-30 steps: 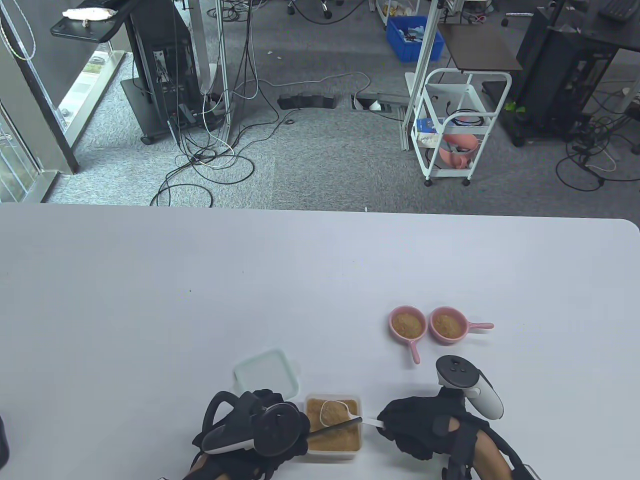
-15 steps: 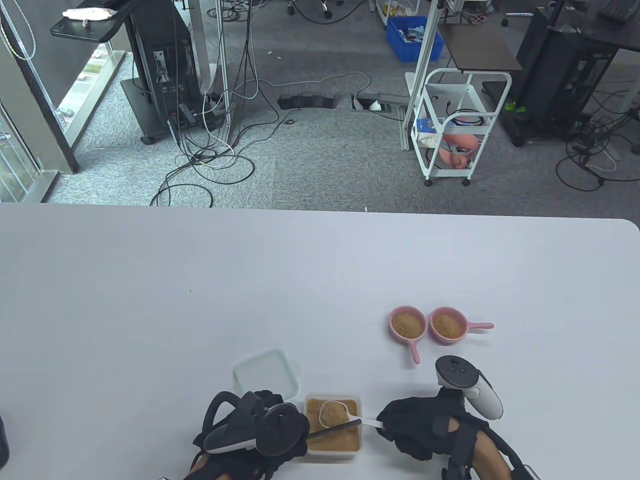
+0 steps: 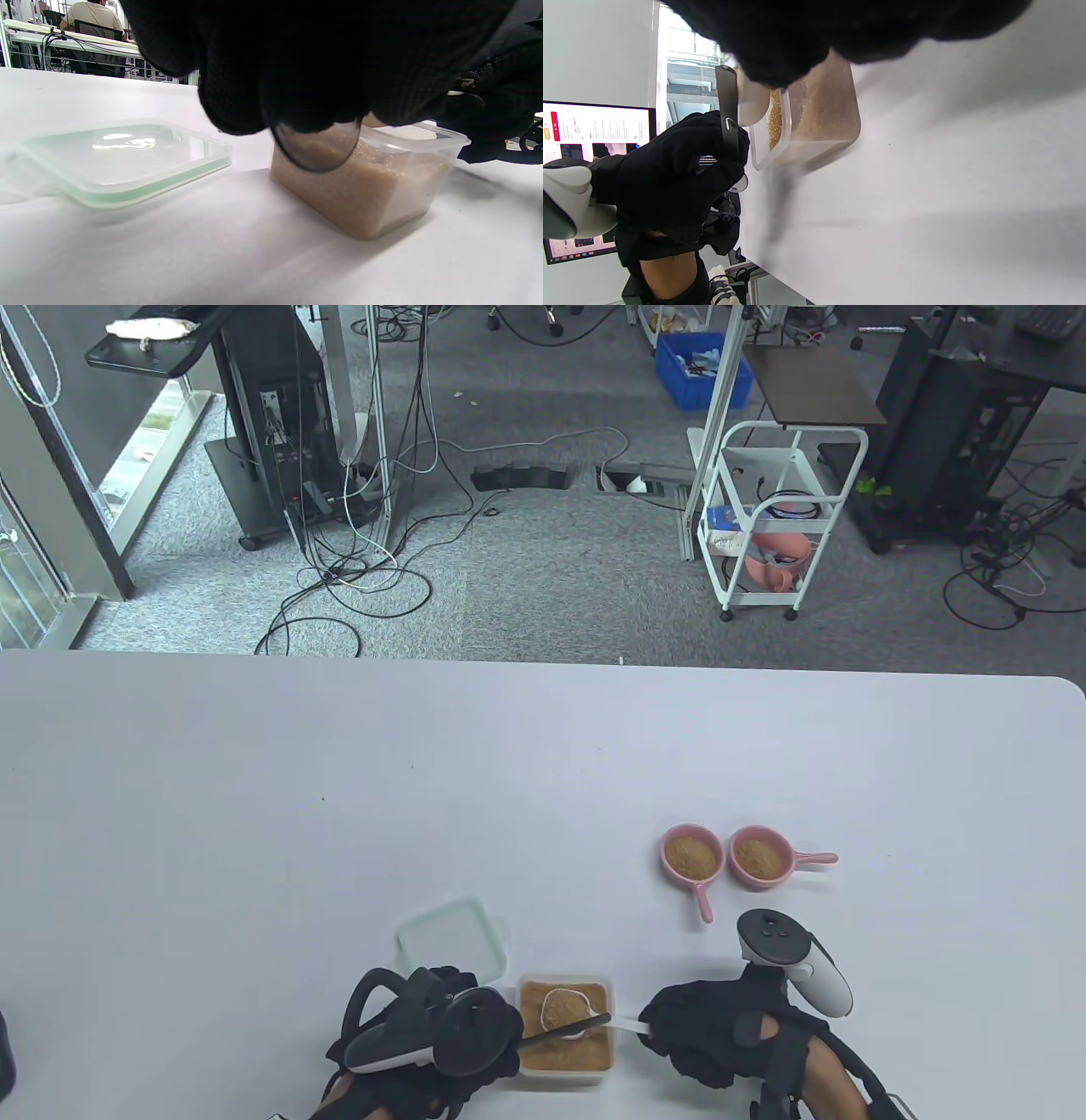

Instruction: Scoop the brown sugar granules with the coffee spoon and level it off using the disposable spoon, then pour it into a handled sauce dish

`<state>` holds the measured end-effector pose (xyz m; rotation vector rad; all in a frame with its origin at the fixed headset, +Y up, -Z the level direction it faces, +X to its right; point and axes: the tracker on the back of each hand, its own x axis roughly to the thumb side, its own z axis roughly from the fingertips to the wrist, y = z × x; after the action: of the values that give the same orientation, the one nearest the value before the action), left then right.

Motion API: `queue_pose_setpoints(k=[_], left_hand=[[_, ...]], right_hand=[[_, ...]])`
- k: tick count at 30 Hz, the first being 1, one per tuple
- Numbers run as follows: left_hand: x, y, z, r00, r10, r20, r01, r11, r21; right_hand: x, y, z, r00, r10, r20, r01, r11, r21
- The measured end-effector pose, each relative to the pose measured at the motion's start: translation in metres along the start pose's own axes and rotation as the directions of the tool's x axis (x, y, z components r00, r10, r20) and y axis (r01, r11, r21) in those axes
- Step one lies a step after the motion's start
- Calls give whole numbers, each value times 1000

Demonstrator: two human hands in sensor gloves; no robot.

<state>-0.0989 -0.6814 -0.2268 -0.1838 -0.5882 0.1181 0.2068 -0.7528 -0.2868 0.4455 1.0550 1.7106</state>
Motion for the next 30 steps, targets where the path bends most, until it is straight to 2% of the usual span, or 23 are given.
queue_pose_setpoints(k=[30], left_hand=[[-7, 0, -2, 999, 5, -35, -6, 1000, -11]], right_hand=[[-1, 0, -1, 1000, 11, 2, -11, 1000, 9]])
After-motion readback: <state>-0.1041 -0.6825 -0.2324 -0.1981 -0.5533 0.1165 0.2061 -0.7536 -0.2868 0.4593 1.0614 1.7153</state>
